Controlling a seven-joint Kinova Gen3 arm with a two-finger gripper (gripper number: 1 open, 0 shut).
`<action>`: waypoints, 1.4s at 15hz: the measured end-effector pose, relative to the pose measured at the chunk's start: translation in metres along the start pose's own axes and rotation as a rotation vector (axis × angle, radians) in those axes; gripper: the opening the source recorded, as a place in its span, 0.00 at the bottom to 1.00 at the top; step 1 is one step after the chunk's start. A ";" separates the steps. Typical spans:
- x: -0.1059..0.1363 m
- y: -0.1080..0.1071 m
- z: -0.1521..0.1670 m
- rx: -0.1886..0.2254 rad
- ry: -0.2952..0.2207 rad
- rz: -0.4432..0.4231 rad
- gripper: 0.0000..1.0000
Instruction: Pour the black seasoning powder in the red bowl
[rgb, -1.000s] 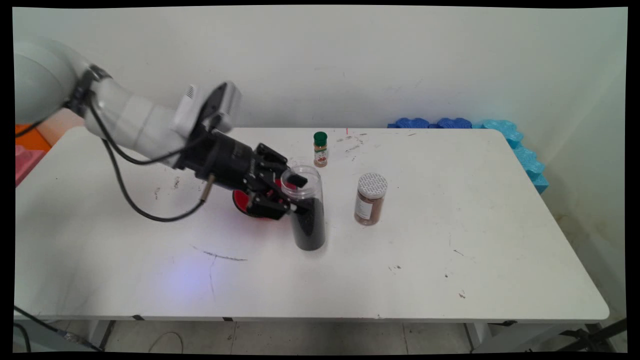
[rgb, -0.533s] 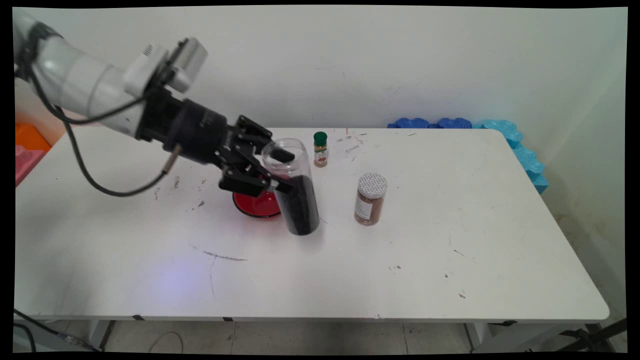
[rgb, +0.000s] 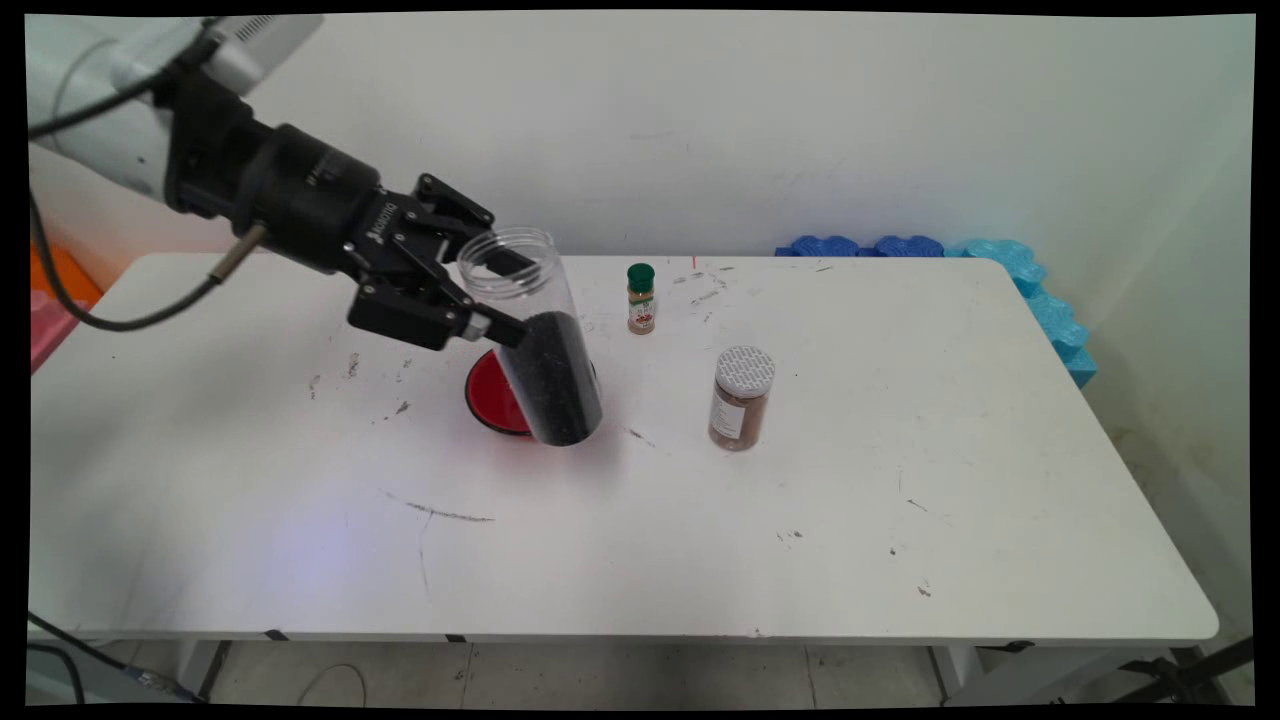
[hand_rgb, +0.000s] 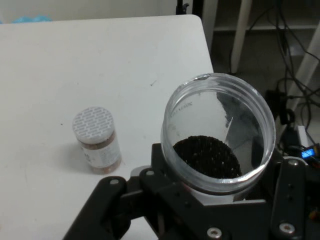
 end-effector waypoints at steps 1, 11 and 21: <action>0.000 -0.001 -0.004 -0.007 -0.002 -0.006 0.00; -0.019 -0.017 -0.016 0.019 -0.067 -0.177 0.00; -0.042 -0.020 -0.004 -0.011 -0.138 -0.387 0.00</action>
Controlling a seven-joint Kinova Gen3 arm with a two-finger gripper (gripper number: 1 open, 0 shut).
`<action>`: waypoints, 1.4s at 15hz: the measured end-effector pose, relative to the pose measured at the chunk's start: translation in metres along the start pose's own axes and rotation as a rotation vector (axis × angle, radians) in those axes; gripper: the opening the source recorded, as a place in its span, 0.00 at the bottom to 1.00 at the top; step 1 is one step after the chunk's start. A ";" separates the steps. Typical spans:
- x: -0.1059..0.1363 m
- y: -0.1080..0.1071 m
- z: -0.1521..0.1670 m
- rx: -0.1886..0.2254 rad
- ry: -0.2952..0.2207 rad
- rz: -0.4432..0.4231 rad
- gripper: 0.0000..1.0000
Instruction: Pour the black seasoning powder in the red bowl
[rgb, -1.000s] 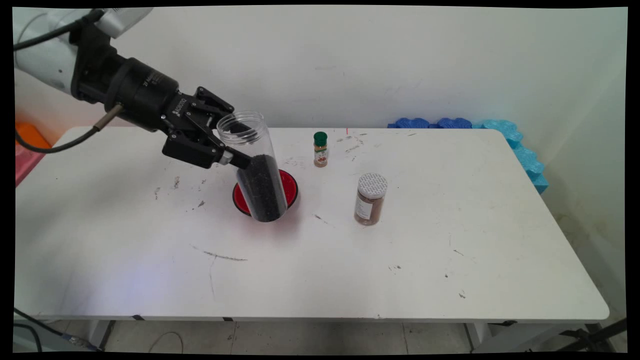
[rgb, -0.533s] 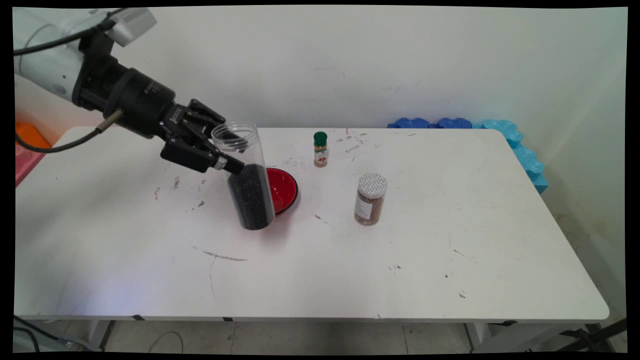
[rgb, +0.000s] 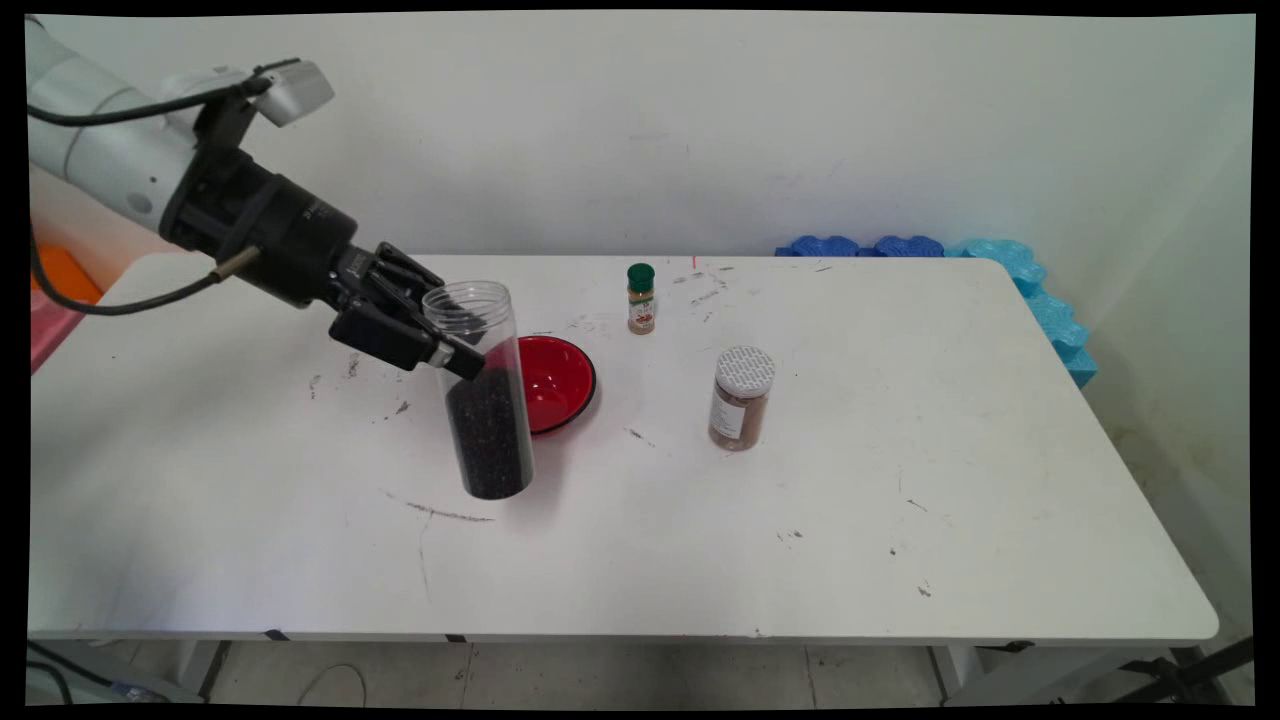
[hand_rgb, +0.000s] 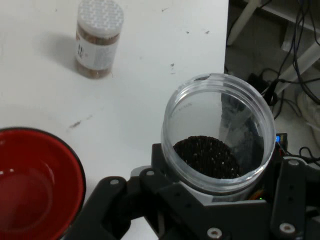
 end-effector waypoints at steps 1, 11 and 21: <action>-0.001 -0.002 0.002 -0.001 -0.004 -0.020 0.00; -0.008 -0.019 0.020 0.027 -0.036 -0.251 0.00; -0.015 -0.034 0.036 0.033 -0.038 -0.547 0.00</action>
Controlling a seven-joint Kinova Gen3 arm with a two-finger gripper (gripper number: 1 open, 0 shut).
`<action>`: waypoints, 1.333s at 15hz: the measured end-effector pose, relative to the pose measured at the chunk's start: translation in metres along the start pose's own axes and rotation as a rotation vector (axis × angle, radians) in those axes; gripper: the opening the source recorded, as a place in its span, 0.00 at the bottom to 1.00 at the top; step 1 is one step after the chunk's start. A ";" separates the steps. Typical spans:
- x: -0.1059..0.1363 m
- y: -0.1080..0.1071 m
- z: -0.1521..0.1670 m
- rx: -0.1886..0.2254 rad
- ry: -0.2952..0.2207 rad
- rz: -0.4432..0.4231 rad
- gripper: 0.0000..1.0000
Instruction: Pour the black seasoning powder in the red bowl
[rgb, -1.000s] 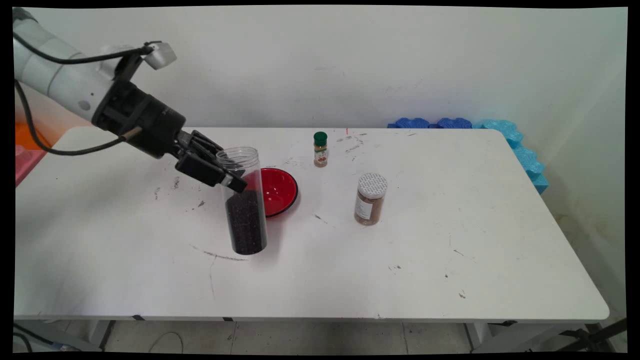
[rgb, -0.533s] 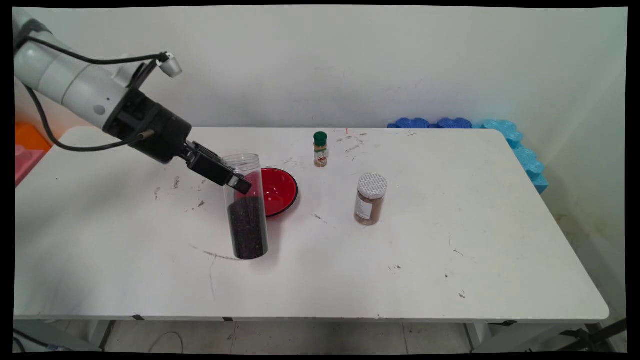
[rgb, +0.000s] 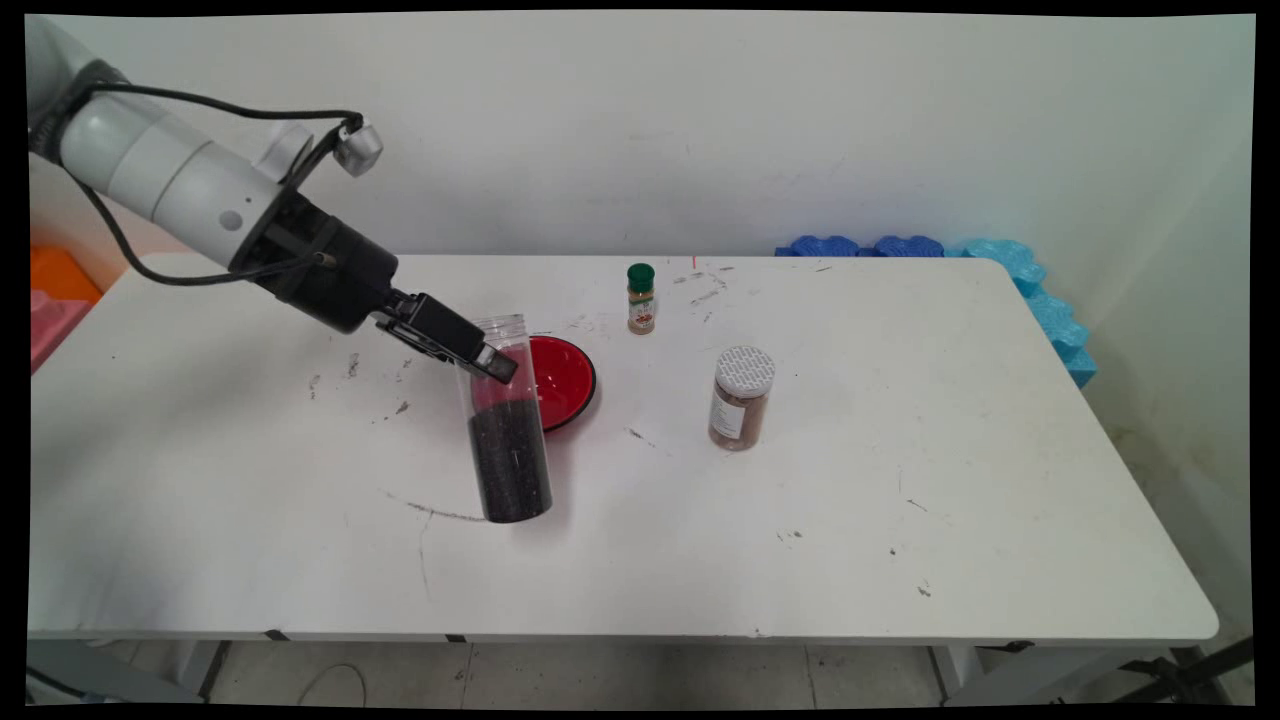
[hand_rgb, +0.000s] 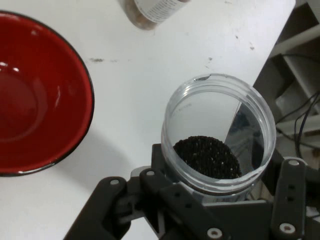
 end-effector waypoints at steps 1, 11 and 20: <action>0.000 -0.001 0.001 0.000 0.002 -0.028 0.00; 0.003 -0.009 0.013 -0.016 0.006 -0.276 0.00; 0.006 -0.015 0.020 -0.050 0.007 -0.488 0.00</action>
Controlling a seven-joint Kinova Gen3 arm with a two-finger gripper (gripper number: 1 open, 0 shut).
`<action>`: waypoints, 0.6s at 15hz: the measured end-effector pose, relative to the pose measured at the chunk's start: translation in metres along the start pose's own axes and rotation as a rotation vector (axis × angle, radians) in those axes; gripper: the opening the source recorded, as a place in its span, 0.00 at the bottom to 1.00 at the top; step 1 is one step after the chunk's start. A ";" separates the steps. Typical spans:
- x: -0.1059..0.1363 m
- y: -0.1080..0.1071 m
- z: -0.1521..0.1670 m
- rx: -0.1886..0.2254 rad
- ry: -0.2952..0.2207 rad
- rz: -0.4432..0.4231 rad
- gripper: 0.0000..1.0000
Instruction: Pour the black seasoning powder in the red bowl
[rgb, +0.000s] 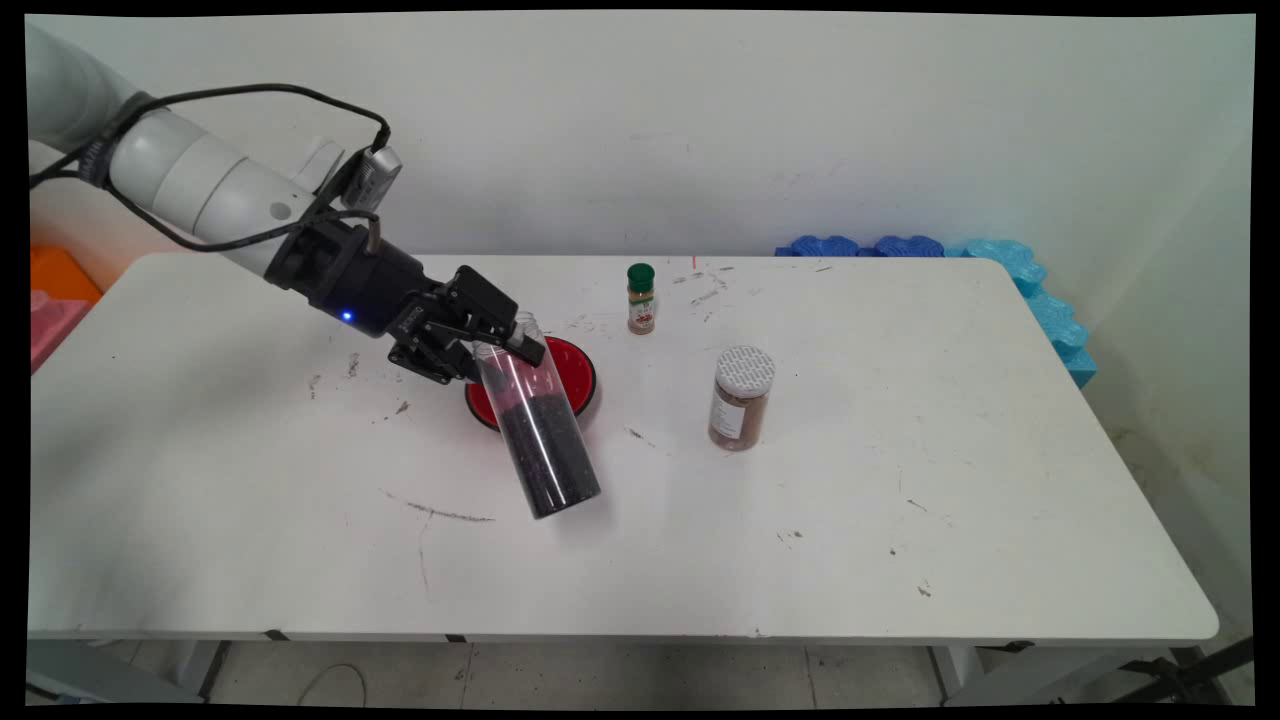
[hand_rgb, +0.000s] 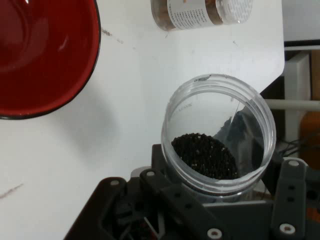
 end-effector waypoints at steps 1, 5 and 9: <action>0.001 0.000 0.000 -0.004 0.000 -0.022 0.00; 0.003 -0.002 0.002 -0.019 -0.001 -0.103 0.00; 0.004 -0.002 0.003 -0.035 -0.007 -0.178 0.00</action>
